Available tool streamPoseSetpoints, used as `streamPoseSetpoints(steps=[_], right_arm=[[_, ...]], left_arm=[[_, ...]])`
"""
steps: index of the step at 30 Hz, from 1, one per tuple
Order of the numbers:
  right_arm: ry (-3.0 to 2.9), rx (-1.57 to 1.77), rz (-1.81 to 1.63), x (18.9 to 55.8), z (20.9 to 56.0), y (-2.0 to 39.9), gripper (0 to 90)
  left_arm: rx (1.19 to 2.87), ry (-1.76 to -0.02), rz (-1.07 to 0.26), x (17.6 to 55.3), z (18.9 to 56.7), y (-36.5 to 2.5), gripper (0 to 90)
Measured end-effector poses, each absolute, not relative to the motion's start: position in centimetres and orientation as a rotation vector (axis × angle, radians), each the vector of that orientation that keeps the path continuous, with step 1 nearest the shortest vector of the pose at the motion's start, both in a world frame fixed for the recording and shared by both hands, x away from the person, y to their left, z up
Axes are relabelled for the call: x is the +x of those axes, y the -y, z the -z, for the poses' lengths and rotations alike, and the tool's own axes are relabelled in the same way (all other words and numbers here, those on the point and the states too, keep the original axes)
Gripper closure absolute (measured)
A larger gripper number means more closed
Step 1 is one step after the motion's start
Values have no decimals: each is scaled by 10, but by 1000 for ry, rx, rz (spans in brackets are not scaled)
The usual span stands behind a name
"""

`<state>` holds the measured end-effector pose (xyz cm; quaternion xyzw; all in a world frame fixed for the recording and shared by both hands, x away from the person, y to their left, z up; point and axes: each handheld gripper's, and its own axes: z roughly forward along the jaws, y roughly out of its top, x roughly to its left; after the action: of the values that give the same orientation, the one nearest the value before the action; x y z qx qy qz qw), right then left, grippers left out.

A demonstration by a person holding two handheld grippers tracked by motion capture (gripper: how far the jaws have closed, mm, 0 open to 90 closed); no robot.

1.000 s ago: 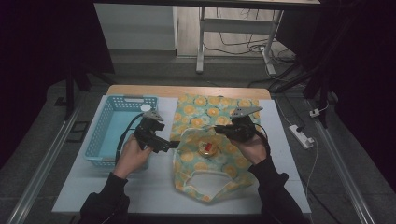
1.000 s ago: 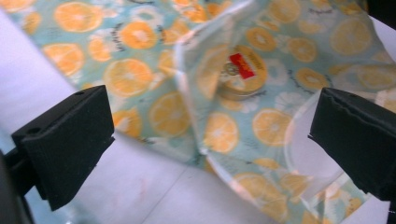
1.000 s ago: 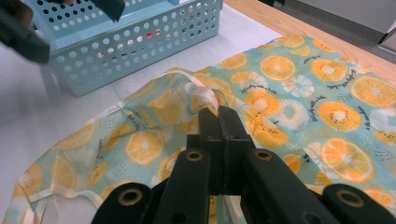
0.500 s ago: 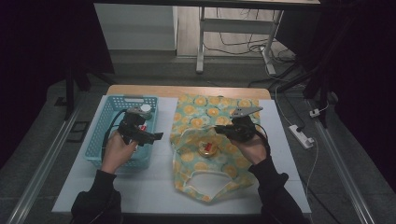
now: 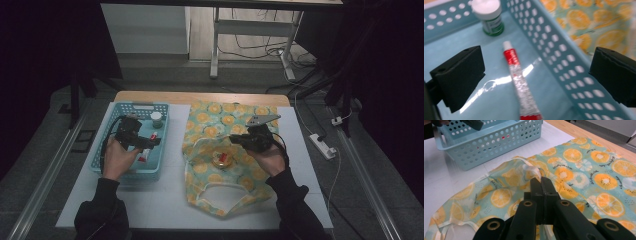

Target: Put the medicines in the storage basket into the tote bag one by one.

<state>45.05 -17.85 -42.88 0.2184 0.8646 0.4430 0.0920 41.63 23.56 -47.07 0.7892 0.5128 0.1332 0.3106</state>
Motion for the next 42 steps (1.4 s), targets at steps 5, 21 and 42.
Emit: streamPoseSetpoints(steps=[5,21,42], right_arm=[[-2566,648,-1317,451,429,179,900],[-2566,642,-1319,450,429,179,900],[-2567,622,-1315,448,429,177,900]], left_arm=[[2138,-1399,-353,424,484,-238,1],[2256,-1558,-192,444,513,-241,2],[2329,-1551,-198,443,514,-232,559]])
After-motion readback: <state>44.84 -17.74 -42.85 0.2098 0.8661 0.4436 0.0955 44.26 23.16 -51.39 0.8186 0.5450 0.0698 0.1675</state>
